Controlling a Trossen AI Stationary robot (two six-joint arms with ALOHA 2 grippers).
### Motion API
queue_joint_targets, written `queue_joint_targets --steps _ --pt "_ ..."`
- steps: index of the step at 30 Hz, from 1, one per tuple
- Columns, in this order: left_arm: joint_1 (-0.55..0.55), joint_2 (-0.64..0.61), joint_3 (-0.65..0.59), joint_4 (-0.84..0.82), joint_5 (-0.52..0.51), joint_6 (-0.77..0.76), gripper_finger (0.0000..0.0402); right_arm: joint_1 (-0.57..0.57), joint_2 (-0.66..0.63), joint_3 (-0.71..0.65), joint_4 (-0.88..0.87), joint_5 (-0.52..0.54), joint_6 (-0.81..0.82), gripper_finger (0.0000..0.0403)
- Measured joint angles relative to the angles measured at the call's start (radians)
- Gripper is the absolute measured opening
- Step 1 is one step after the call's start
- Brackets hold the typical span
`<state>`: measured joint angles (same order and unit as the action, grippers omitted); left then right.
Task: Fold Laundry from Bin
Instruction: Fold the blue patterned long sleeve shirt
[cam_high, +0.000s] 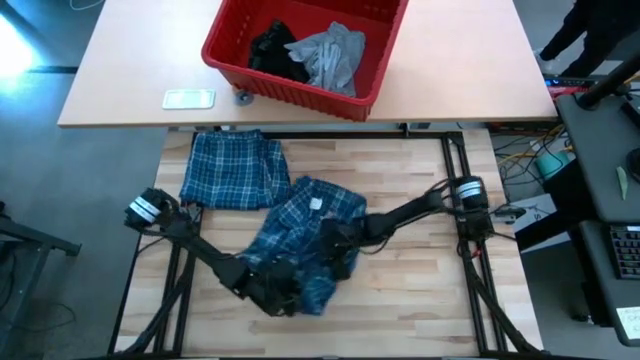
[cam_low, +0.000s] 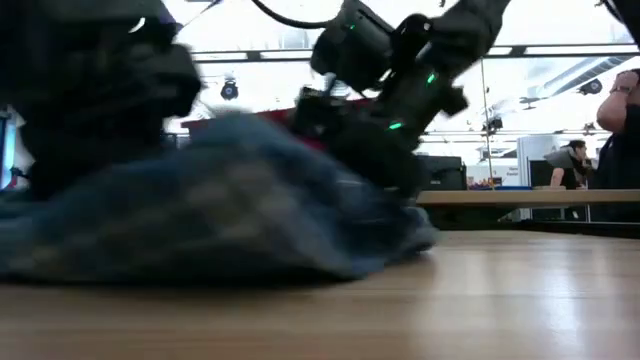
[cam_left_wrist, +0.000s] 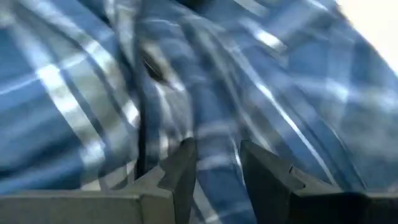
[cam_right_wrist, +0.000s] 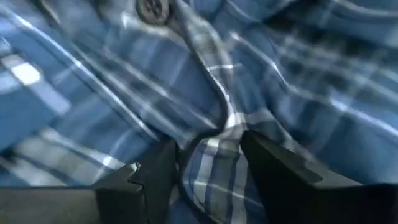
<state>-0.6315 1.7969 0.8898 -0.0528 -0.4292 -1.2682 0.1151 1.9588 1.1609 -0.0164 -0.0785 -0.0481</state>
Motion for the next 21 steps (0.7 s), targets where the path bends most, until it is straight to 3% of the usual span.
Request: queue_joint_targets --steps 3,6,8,11,16,21 --pt "0.043 -0.008 0.061 0.026 0.117 0.176 0.0113 -0.026 -0.141 -0.012 -0.264 0.062 -0.115 0.0192" --pt "0.091 -0.092 0.109 -0.17 0.205 0.323 0.0113 -0.053 -0.3 -0.012 -0.377 0.102 -0.125 0.0192" --pt "0.124 -0.175 0.109 -0.35 0.197 0.398 0.0113 -0.057 -0.392 -0.012 -0.383 0.104 -0.058 0.0192" --pt "0.184 -0.316 0.061 -0.475 0.143 0.497 0.0113 -0.049 -0.465 -0.045 -0.322 0.092 0.084 0.0192" --pt "0.344 -0.504 -0.175 -0.445 0.105 0.578 0.0113 0.011 -0.428 -0.154 -0.047 0.113 0.292 0.0192" --pt "0.393 -0.527 -0.356 -0.235 0.185 0.602 0.0113 0.12 -0.252 -0.185 0.129 0.101 0.418 0.0192"
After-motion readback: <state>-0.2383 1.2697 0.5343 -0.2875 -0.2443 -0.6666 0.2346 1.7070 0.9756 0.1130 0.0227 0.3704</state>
